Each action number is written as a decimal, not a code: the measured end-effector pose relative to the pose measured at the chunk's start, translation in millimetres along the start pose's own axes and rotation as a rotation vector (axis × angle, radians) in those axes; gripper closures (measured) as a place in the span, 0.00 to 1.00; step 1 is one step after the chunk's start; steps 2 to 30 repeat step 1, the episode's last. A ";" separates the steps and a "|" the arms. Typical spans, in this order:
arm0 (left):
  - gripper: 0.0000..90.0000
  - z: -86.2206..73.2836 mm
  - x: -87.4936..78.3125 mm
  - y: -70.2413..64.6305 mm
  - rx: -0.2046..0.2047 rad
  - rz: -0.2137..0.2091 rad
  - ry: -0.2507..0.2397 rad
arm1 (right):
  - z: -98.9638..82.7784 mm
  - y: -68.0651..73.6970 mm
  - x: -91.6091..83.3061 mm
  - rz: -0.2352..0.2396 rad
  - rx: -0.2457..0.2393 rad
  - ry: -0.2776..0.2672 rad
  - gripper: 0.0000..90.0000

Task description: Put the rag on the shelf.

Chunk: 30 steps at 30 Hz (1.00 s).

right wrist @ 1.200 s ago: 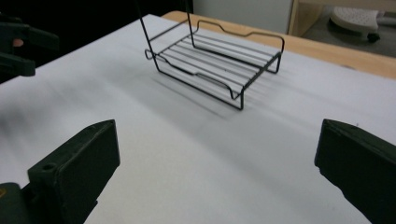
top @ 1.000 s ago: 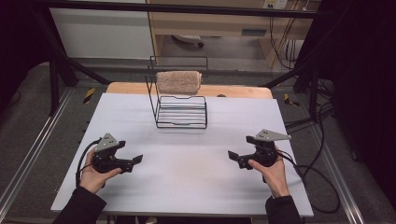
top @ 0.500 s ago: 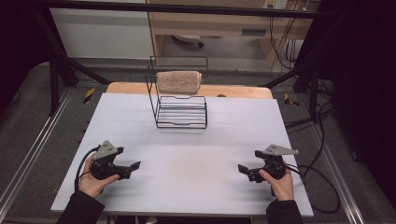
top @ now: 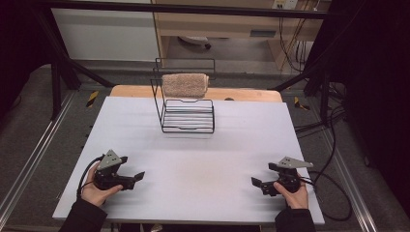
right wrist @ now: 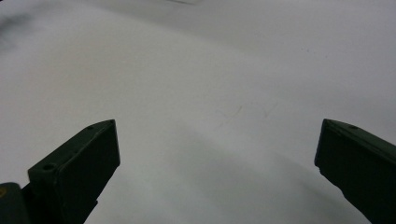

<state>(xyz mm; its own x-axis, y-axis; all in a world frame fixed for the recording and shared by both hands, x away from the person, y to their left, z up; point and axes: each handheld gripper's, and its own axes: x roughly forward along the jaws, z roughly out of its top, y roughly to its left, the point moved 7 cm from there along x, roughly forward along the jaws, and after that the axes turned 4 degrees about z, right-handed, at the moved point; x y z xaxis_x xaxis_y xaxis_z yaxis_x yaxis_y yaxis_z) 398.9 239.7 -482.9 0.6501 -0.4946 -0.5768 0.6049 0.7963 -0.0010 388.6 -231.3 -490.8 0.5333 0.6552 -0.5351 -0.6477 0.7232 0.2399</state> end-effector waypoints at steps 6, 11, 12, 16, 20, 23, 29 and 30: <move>0.09 -0.6 -0.1 -0.1 -0.002 0.000 0.001 | -0.5 -0.1 0.2 0.000 -0.005 0.005 0.01; 0.09 -0.6 -0.1 -0.1 -0.002 0.000 0.001 | -0.5 -0.1 0.2 0.000 -0.005 0.005 0.01; 0.09 -0.6 -0.1 -0.1 -0.002 0.000 0.001 | -0.5 -0.1 0.2 0.000 -0.005 0.005 0.01; 0.09 -0.6 -0.1 -0.1 -0.002 0.000 0.001 | -0.5 -0.1 0.2 0.000 -0.005 0.005 0.01; 0.09 -0.6 -0.1 -0.1 -0.002 0.000 0.001 | -0.5 -0.1 0.2 0.000 -0.005 0.005 0.01; 0.09 -0.6 -0.1 -0.1 -0.002 0.000 0.001 | -0.5 -0.1 0.2 0.000 -0.005 0.005 0.01; 0.09 -0.6 -0.1 -0.1 -0.002 0.000 0.001 | -0.5 -0.1 0.2 0.000 -0.005 0.005 0.01; 0.09 -0.6 -0.1 -0.1 -0.002 0.000 0.001 | -0.5 -0.1 0.2 0.000 -0.005 0.005 0.01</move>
